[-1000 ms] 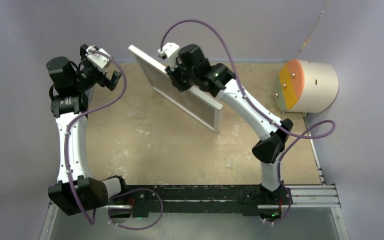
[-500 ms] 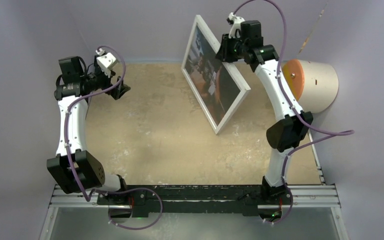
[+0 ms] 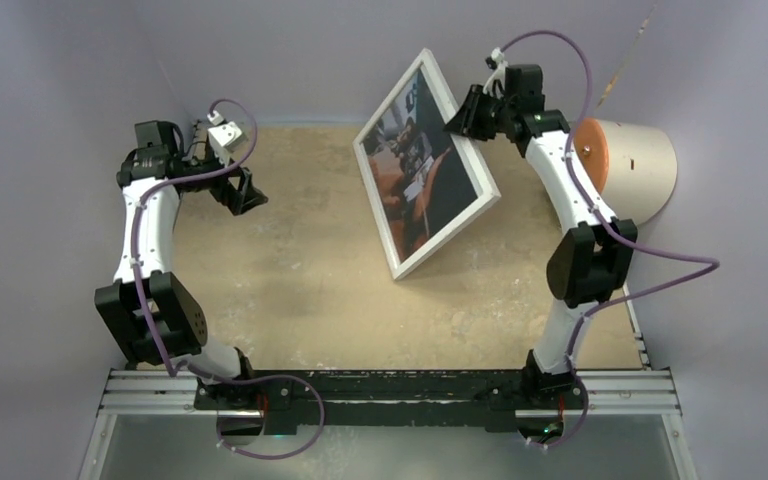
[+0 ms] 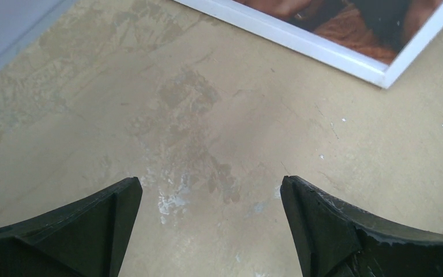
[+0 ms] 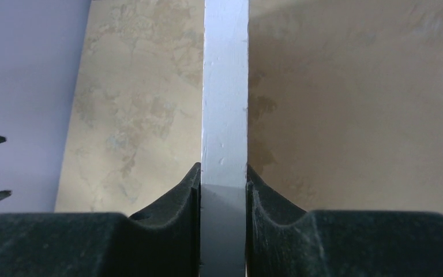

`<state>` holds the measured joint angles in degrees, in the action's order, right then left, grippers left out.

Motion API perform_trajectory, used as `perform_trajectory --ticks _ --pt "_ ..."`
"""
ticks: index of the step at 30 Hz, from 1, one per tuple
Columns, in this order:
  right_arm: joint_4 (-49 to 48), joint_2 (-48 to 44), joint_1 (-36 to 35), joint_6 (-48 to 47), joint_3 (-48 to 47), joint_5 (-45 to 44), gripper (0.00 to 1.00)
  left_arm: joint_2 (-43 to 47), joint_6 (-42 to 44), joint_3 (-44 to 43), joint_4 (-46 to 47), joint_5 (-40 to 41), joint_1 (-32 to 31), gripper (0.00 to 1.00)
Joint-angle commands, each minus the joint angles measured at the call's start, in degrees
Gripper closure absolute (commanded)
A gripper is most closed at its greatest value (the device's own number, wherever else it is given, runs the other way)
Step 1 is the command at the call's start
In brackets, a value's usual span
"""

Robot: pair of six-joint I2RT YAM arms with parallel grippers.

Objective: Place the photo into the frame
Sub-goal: Turn over the photo frame at the center of the board.

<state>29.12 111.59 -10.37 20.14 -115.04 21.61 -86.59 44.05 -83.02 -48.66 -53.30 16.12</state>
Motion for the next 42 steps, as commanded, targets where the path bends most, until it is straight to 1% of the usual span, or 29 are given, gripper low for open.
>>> perform_trajectory --ticks 1,5,9,13,16,19,21,22,27,28,29,30,31,32,37,40,42 --pt "-7.34 -6.8 -1.49 6.96 20.02 8.0 0.94 -2.87 2.71 -1.75 -4.5 0.65 0.58 0.01" --pt "-18.52 -13.02 -1.49 11.85 35.46 10.63 0.91 -3.52 0.13 0.3 -2.29 3.94 0.8 0.0" --pt "-26.57 -16.65 -1.49 15.17 47.54 8.93 0.89 -1.96 -3.12 4.23 2.06 5.77 1.02 0.0" --pt "-40.48 -19.46 -1.49 21.13 61.56 7.2 0.88 -0.48 -3.77 8.37 5.69 6.22 1.17 0.0" --pt "-50.97 -19.52 -1.49 24.75 69.03 5.01 0.85 -0.51 -4.08 11.02 6.94 6.36 1.11 0.0" --pt "-56.37 -17.12 -1.49 25.47 72.03 6.05 0.8 -1.58 -3.76 11.97 6.75 6.47 1.19 0.0" --pt "-56.78 -15.03 -1.49 23.99 71.8 7.0 0.75 -1.85 -3.86 12.37 6.93 6.33 1.27 0.0" --pt "-56.42 -14.1 -1.49 23.33 71.64 7.04 0.71 -1.84 -3.95 12.76 7.36 6.23 1.35 0.0" --pt "-55.15 -13.17 -1.49 20.54 71.96 5.89 0.59 -1.39 -5.24 14.49 9.77 6.45 1.51 0.0" --pt "-54.81 -13.09 -1.48 20.23 71.98 5.57 0.51 -1.39 -5.4 14.6 10.04 6.38 1.49 0.0" --pt "-54.41 -13.13 -1.49 20.13 71.98 4.94 0.41 -1.39 -5.6 14.9 10.34 6.37 1.47 0.0" --pt "-53.75 -13.24 -1.45 20.08 71.98 4.11 0.14 -1.39 -5.83 15.17 10.68 6.25 1.46 0.0" --pt "-52.51 -13.43 -1.49 19.87 71.72 2.85 0.03 -1.35 -6.06 15.38 11.08 6.16 1.54 0.0" --pt "-51.28 -13.87 -1.49 19.64 71.64 1.85 0.01 -1.27 -6.4 15.65 11.57 6.04 1.47 0.0" --pt "-43.85 -17.74 -1.49 16.27 70.08 -5.45 0.01 -1.24 -9.12 16.9 14.17 6.05 1.53 0.0" --pt "-37.1 -21.16 -1.49 12.62 68.33 -11.57 0.01 -0.43 -12.24 19.17 18.59 6.44 1.46 0.0" --pt "-32.92 -23.76 -1.49 10.24 67.3 -18.84 0.01 0.13 -15.35 21.12 22.67 6.79 1.52 0.0"
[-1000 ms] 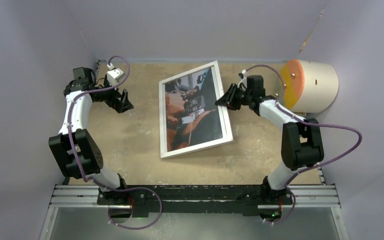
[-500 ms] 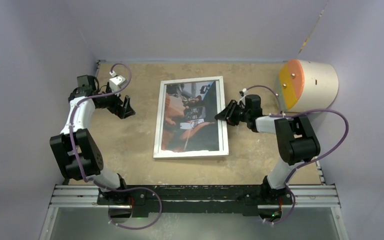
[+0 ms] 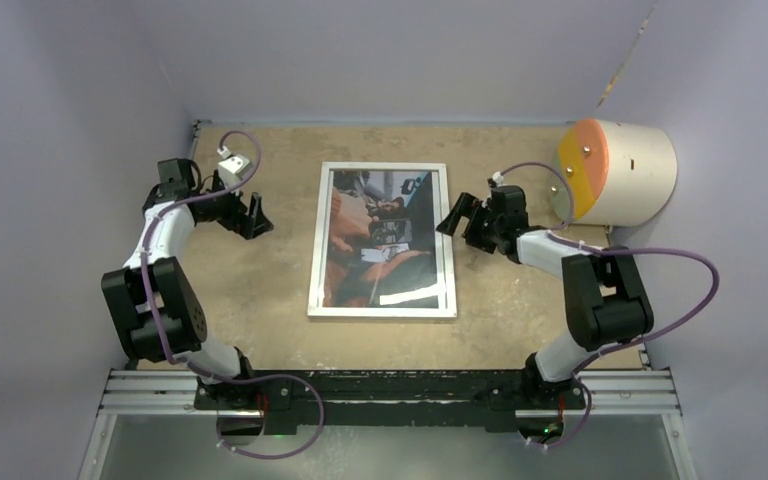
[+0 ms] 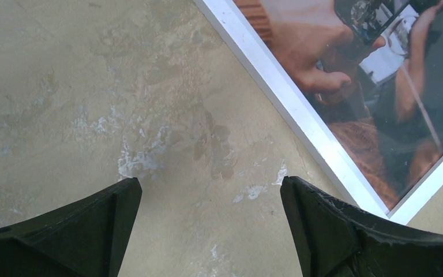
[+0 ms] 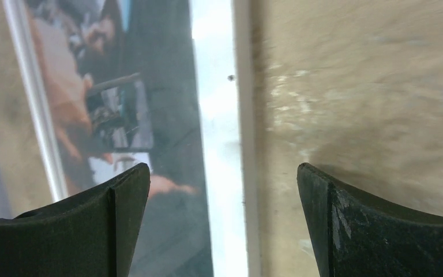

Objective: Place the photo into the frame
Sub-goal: Turn over the photo frame at the center of the board, then reset both arms

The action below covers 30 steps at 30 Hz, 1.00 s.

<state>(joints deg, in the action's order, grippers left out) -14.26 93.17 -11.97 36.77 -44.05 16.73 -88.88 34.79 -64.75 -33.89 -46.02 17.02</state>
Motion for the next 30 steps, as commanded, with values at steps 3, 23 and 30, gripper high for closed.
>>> perform_trajectory --ticks 3,23,30 --pt "13.19 -10.73 0.14 -7.04 -3.06 -24.97 0.01 3.02 -11.85 6.83 16.4 0.3 0.64 0.0" --pt "-48.09 -17.52 1.33 -29.62 27.72 -55.14 0.01 -10.74 -40.58 33.9 88.39 3.26 -0.35 0.0" --pt "-62.93 -9.9 1.42 -27.69 31.77 -56.74 0.01 -7.51 -38.61 40.12 97.24 8.22 -2.04 0.0"
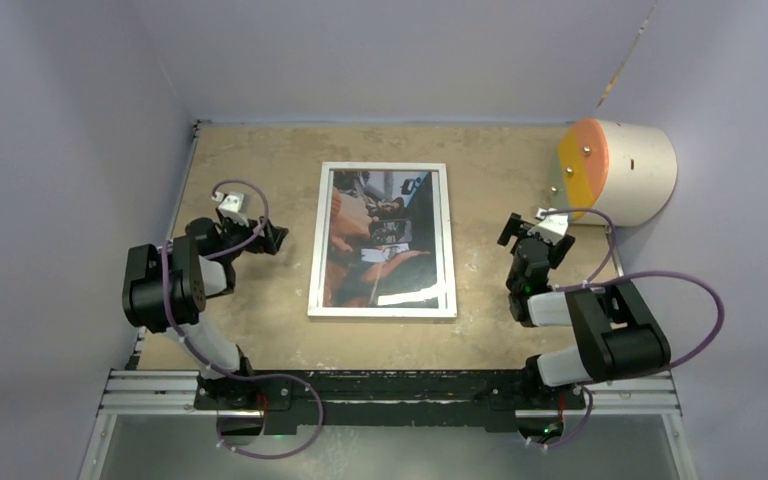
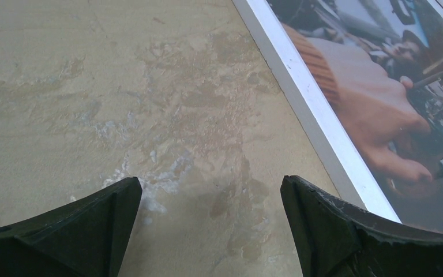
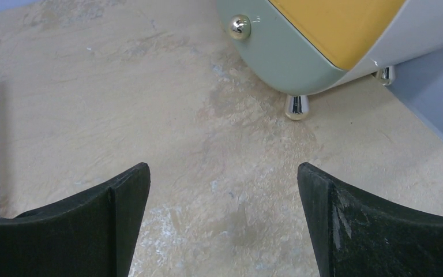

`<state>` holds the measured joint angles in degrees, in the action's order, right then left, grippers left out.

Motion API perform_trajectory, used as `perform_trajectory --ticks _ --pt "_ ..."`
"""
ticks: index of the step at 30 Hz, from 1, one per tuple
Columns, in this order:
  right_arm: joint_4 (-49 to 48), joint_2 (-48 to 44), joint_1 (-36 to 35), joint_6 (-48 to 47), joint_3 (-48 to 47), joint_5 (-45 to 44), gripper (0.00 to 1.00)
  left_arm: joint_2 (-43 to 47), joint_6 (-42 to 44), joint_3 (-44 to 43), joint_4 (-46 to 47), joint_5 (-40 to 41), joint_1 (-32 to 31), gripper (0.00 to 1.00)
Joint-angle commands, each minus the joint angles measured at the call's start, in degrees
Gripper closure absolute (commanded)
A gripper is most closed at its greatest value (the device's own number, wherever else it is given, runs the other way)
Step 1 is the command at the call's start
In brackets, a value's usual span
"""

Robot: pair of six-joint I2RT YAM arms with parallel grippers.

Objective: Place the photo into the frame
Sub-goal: Reset both arms

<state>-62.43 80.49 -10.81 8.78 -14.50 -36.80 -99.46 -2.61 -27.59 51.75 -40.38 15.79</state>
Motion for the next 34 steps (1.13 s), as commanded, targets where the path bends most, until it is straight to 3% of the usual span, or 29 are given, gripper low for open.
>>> perform_trajectory --ticks 1,7,8,9,10,11,12,13,15,17,19,21,34 --pt "-18.04 4.12 0.26 -0.39 2.79 -2.88 0.01 3.95 -0.58 3.96 11.81 4.07 -1.32 0.0" --pt "-21.13 7.89 0.26 -5.17 3.31 9.56 0.01 9.57 10.82 14.39 21.61 18.21 -12.55 0.0" --pt "-25.64 10.35 0.26 -6.35 4.18 9.44 0.01 8.72 11.29 14.52 22.34 20.69 -13.22 0.0" --pt "-31.92 12.45 0.09 -8.21 5.01 7.01 0.01 5.39 10.04 14.79 28.7 20.8 -13.32 0.0" --pt "-30.21 11.52 -0.09 -8.32 4.8 6.61 0.01 3.75 9.26 14.49 27.23 20.51 -13.33 0.0" --pt "-23.79 10.21 -0.09 -7.57 3.37 6.95 0.01 7.04 11.11 12.54 18.77 23.15 -14.2 0.0" --pt "-17.88 9.86 0.09 -5.44 1.12 8.64 0.01 6.61 12.0 12.06 19.2 26.21 -15.21 0.0" --pt "-16.36 10.35 0.99 -4.65 0.01 9.71 0.01 4.97 11.03 13.08 24.26 26.35 -16.44 0.0" --pt "-15.1 10.31 2.73 -3.4 -0.58 10.91 0.01 7.24 12.21 12.25 18.24 26.78 -16.58 0.0" --pt "-13.29 9.72 3.48 -2.38 -0.77 11.79 0.01 5.58 11.1 13.42 24.19 26.44 -16.6 0.0" --pt "-16.03 10.17 3.52 -3.39 -0.22 11.55 0.01 7.13 11.96 12.65 19.48 26.73 -16.59 0.0" --pt "-15.93 9.89 3.51 -3.44 0.11 11.41 0.01 5.88 11.2 13.29 23.32 26.53 -16.63 0.0" --pt "-17.37 10.04 3.51 -3.86 0.18 10.87 0.01 6.38 11.45 12.83 21.34 26.71 -16.58 0.0"
